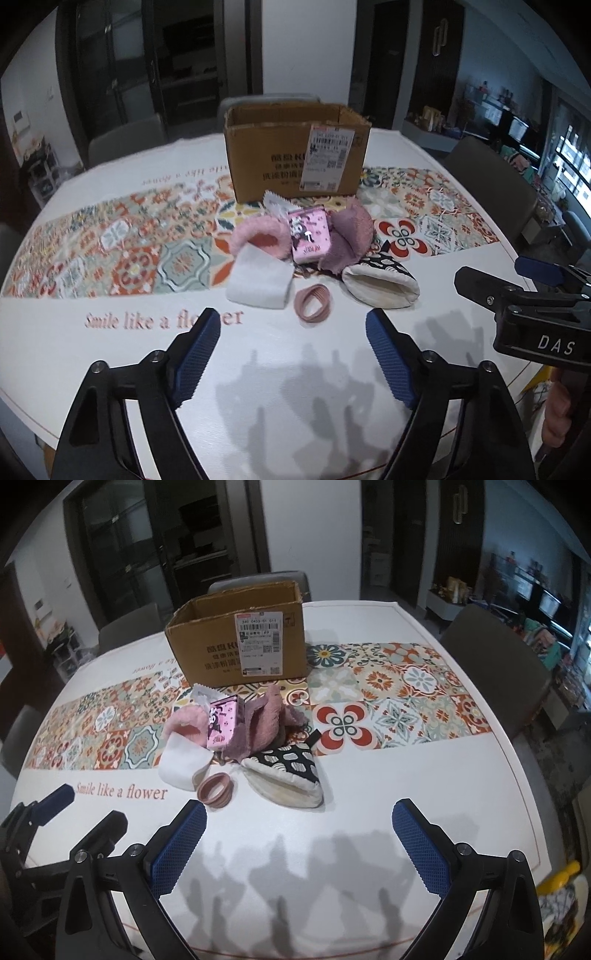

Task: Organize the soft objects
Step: 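Move both tools down toward the pink hair tie and patterned slipper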

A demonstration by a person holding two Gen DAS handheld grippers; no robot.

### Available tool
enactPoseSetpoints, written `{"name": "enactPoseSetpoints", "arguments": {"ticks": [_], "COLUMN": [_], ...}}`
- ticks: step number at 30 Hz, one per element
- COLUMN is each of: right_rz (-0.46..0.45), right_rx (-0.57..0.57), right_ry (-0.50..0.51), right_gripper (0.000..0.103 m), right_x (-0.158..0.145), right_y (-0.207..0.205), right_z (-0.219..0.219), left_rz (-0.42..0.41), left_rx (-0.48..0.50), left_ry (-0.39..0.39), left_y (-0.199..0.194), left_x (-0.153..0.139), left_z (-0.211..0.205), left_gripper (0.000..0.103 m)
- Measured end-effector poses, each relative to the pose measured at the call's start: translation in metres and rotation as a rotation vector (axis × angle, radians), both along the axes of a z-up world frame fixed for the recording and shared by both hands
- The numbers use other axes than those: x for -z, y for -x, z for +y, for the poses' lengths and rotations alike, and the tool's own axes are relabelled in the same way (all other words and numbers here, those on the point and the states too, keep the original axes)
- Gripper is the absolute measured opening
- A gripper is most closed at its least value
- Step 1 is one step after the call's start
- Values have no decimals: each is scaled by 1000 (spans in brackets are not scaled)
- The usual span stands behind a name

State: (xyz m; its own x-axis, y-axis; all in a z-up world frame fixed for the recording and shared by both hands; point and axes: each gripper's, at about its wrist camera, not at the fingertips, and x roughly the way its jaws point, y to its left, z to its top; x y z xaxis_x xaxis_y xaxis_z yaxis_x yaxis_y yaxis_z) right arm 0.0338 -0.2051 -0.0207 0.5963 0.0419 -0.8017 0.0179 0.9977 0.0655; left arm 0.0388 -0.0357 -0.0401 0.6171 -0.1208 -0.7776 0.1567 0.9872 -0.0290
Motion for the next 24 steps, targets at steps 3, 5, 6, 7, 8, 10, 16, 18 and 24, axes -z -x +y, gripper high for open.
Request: {"name": "enactPoseSetpoints", "arguments": {"ticks": [3,5,6,7,8,10,16,18,24], "right_rz": [30,54,64,82,100,132,243,271,314], "right_rx": [-51,-87,-103,-124,-139,-172,-227,-234,-224], "right_ry": [-8,-16,-19,-24,-28,-41,-78,-90,-78], "right_gripper": [99,97,94,93,90,86,75,72,65], "right_x": [8,14,18,23,28,38,67,75,89], "right_y": [-17,-27,-31,-37,-42,-51,-71,-75,-85], "right_z": [-10,-15,-18,-20,-22,-25,-27,-26,-20], "left_rz": [40,77,94,108,117,128,188,192,240], "left_rx": [-29,-48,-58,-66,-71,-79,-56,-46,-9], "left_ry": [15,34,42,45,47,47,65,59,75], "left_y": [-8,-15,-18,-22,-24,-28,-45,-51,-71], "left_x": [8,16,21,26,29,37,58,63,83], "left_z": [-11,-19,-22,-25,-27,-32,-36,-37,-34], "left_gripper": [77,72,70,67,66,62,57,57,52]}}
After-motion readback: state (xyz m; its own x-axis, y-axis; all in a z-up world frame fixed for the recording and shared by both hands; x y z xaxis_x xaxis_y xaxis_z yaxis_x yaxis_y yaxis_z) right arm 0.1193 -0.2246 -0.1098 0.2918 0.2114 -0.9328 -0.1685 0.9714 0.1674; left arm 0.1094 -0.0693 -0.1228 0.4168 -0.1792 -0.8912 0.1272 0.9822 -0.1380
